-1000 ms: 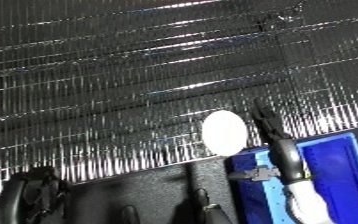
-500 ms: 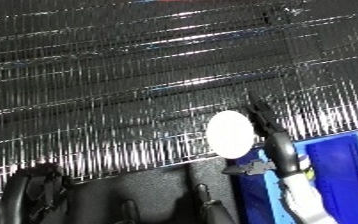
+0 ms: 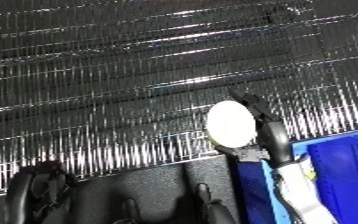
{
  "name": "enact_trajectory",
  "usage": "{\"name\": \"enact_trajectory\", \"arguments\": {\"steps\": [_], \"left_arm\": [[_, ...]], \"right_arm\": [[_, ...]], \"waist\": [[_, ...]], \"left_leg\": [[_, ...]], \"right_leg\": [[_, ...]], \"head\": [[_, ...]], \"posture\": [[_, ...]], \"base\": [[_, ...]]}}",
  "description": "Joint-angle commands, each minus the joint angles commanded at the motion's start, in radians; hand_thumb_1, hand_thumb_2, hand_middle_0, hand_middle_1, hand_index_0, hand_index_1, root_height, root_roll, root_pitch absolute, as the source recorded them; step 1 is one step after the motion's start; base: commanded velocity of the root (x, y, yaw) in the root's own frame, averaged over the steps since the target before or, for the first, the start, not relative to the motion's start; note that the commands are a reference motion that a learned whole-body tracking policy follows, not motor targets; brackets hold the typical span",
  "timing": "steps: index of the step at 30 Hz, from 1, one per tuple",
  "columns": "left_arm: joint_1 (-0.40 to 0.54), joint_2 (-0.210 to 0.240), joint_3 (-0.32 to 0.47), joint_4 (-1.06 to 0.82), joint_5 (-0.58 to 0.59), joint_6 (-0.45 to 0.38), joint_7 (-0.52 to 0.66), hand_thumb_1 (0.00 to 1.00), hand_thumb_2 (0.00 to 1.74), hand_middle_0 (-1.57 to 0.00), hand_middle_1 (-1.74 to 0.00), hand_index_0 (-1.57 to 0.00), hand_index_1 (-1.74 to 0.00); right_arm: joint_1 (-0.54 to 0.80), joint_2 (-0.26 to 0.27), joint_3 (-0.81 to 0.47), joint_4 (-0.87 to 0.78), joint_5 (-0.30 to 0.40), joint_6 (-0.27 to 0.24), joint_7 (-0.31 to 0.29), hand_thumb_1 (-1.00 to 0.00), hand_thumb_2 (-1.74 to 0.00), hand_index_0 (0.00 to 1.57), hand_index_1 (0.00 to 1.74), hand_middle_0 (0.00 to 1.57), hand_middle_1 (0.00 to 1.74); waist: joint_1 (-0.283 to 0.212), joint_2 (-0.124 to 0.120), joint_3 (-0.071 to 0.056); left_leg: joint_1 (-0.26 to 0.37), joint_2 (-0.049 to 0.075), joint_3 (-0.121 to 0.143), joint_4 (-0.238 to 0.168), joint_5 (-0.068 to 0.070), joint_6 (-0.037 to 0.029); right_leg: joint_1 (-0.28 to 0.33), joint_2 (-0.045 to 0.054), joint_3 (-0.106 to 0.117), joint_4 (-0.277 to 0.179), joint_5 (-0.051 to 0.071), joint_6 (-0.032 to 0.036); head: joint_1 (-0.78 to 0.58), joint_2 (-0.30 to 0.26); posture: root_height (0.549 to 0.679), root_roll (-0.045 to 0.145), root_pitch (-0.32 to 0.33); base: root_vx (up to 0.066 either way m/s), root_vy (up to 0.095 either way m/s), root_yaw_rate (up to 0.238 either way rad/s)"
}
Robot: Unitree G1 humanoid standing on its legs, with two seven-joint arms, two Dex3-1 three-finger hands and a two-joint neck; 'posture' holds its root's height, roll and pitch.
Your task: Pick up the object and place it into the box
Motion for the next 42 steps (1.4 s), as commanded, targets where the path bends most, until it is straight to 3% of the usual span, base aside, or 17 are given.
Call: {"name": "enact_trajectory", "arguments": {"steps": [9,17,29,36,42], "left_arm": [[0.015,0.008,0.004,-0.003,0.001,0.005,-0.014,1.0,1.74,-1.57,-1.74,-1.57,-1.74],[0.036,0.022,0.026,-0.005,0.005,0.01,-0.049,1.0,1.74,-1.57,-1.74,-1.57,-1.74],[0.075,0.044,0.062,-0.013,0.005,0.029,-0.102,1.0,1.74,-1.57,-1.74,-1.57,-1.74],[0.078,0.037,0.045,-0.007,-0.014,0.011,-0.109,1.0,1.74,-1.57,-1.74,-1.57,-1.74],[0.09,0.008,0.028,0.011,-0.024,-0.029,-0.12,1.0,1.74,-1.57,-1.74,-1.57,-1.74]], "right_arm": [[0.021,-0.001,-0.021,-0.029,-0.018,-0.018,-0.037,-0.55,-0.96,0.86,0.96,0.86,0.96],[0.057,-0.019,-0.074,-0.103,-0.039,-0.047,-0.086,-0.55,-0.96,0.86,0.96,0.86,0.96],[0.175,-0.049,-0.196,-0.216,-0.013,-0.088,-0.157,-0.55,-0.96,0.86,0.96,0.86,0.96],[0.235,-0.068,-0.241,-0.231,0.007,-0.117,-0.188,-0.55,-0.96,0.86,0.96,0.86,0.96],[0.302,-0.096,-0.291,-0.211,0.057,-0.167,-0.194,-0.55,-0.96,0.86,0.96,0.86,0.96]], "waist": [[-0.007,-0.007,0.0],[-0.028,-0.019,0.0],[-0.097,-0.026,0.0],[-0.156,0.0,0.0],[-0.213,0.03,0.0]], "left_leg": [[0.04,0.002,0.001,-0.033,0.008,0.0015],[0.106,0.008,0.002,-0.058,0.003,0.0053],[0.186,0.031,0.044,-0.071,-0.015,0.0097],[0.245,0.043,0.089,-0.117,-0.008,0.0019],[0.299,0.055,0.123,-0.146,0.019,-0.0122]], "right_leg": [[0.038,0.0063,-0.005,-0.038,0.011,0.0013],[0.105,0.0147,-0.001,-0.089,0.023,0.0048],[0.182,0.0335,0.035,-0.144,0.035,0.007],[0.212,0.0301,0.072,-0.206,0.053,0.0083],[0.237,0.0282,0.096,-0.245,0.053,0.0068]], "head": [[0.029,0.014],[0.091,0.027],[0.213,0.056],[0.312,0.106],[0.397,0.15]], "posture": [[0.624,0.047,0.046],[0.631,0.047,0.017],[0.639,0.055,-0.024],[0.646,0.069,-0.029],[0.649,0.084,-0.036]], "base": [[-0.011,-0.036,-0.032],[-0.015,-0.052,-0.145],[-0.016,-0.028,-0.246],[-0.034,0.06,-0.281],[-0.026,0.1,-0.303]]}}
